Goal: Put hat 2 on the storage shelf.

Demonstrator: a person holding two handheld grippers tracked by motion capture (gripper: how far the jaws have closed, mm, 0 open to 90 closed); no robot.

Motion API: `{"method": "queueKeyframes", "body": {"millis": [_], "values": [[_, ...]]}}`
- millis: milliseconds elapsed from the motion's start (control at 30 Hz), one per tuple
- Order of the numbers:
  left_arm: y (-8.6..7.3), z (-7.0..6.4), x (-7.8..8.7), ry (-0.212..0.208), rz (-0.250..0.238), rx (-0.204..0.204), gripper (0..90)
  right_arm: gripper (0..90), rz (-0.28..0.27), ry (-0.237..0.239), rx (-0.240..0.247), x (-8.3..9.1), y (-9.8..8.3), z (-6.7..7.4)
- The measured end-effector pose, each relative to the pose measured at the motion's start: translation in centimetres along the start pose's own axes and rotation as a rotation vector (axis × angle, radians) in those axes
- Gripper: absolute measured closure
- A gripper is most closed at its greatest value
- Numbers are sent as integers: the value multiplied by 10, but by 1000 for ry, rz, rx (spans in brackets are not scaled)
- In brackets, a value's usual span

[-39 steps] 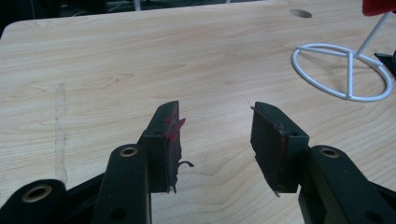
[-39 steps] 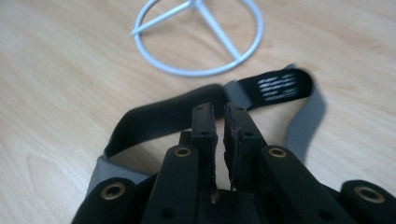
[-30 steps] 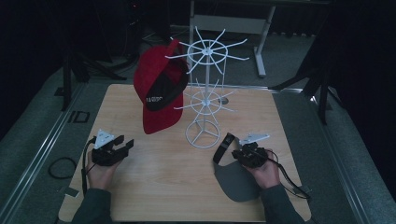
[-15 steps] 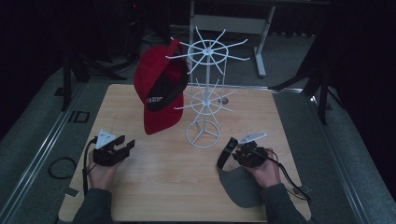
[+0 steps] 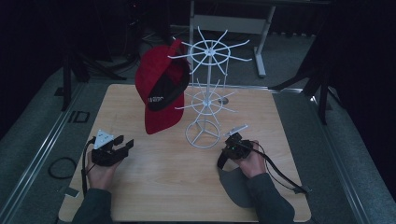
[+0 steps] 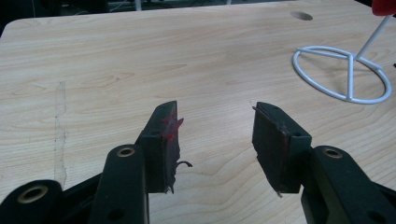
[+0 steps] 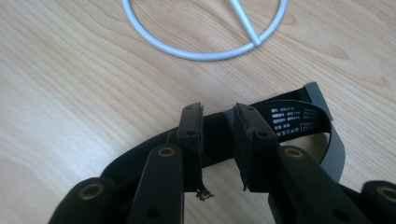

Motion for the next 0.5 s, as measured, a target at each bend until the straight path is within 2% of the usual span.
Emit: {"method": "queueKeyframes", "body": {"millis": [133,167,267,300,400,433,467,500], "values": [[0,0,0,0,-1,0,517,711,25,14,-15,-5,0,-1],[0,0,0,1,0,-1,516,691,47,20,-10,-7,0,0],[0,-1,-1,1,3,-3,516,681,65,18,-1,-10,1,1],[0,-1,0,1,1,-2,515,674,96,14,8,-15,1,0],[0,-1,0,1,0,-2,514,675,123,12,5,-19,1,1],[0,0,0,2,-1,-1,514,689,155,12,1,-23,1,1],[0,0,0,2,0,1,514,689,155,12,1,-23,1,1],[0,0,0,2,1,1,514,740,161,11,-17,-23,1,-2]]}}
Point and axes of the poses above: each handheld gripper's, and its own axes: x roughly backward along the jaws, y roughly out of its top, z roughly to its left, the point moved 8 cm from there along -x, roughly forward along the jaws, and after that the axes turned 3 degrees about z, right-handed, at the moved point
